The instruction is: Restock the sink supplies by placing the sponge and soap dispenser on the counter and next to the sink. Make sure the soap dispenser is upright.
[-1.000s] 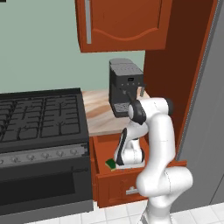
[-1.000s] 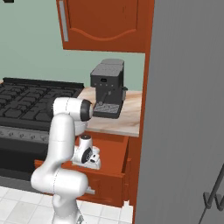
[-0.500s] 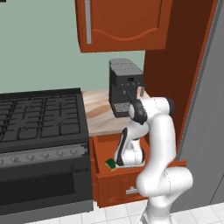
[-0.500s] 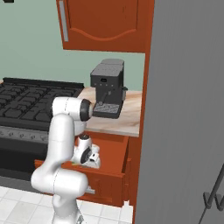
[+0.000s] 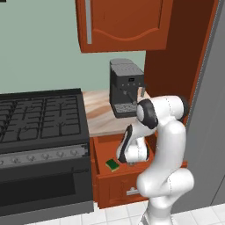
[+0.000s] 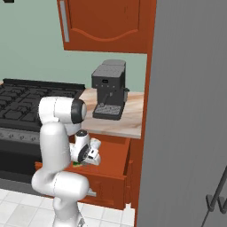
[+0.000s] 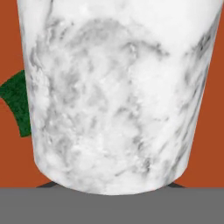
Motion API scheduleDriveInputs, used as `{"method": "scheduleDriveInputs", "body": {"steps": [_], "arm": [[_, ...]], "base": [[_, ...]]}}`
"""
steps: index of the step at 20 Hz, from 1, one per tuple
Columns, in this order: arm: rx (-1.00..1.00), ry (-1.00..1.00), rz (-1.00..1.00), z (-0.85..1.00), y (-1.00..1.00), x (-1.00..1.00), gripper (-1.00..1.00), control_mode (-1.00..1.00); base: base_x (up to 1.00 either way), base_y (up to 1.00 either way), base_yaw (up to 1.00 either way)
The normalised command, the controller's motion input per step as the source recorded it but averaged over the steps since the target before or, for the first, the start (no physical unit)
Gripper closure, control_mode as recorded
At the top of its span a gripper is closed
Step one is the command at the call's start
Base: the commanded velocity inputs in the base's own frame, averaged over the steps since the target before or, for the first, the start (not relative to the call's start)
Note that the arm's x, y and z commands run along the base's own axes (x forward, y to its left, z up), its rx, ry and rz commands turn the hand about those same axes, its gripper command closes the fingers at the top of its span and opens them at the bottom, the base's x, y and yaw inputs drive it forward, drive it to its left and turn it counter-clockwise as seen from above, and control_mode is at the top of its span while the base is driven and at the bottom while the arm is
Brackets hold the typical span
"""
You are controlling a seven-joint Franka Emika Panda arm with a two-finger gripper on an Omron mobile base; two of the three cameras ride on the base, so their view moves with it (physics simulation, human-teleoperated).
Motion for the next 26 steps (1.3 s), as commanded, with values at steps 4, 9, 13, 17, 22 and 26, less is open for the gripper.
{"method": "scheduleDriveInputs", "body": {"steps": [4, 9, 13, 17, 22, 26], "arm": [[0.06, 0.01, -0.15, 0.55, 0.0, -0.21, 1.0, -1.0], [0.07, 0.0, -0.17, 0.62, 0.0, -0.18, 1.0, -1.0], [0.08, 0.02, -0.17, 0.54, 0.0, -0.39, 1.0, -1.0], [0.05, 0.01, -0.17, 0.7, 0.0, -0.33, 1.0, -1.0], [0.02, 0.0, -0.15, 1.0, 0.0, -0.15, 1.0, -1.0], [0.02, 0.01, -0.13, 1.0, 0.0, -0.28, 1.0, -1.0]], "base": [[0.0, 0.0, 0.0], [0.0, 0.0, 0.0], [0.0, 0.0, 0.0], [0.0, 0.0, 0.0], [0.0, 0.0, 0.0], [0.0, 0.0, 0.0]]}}
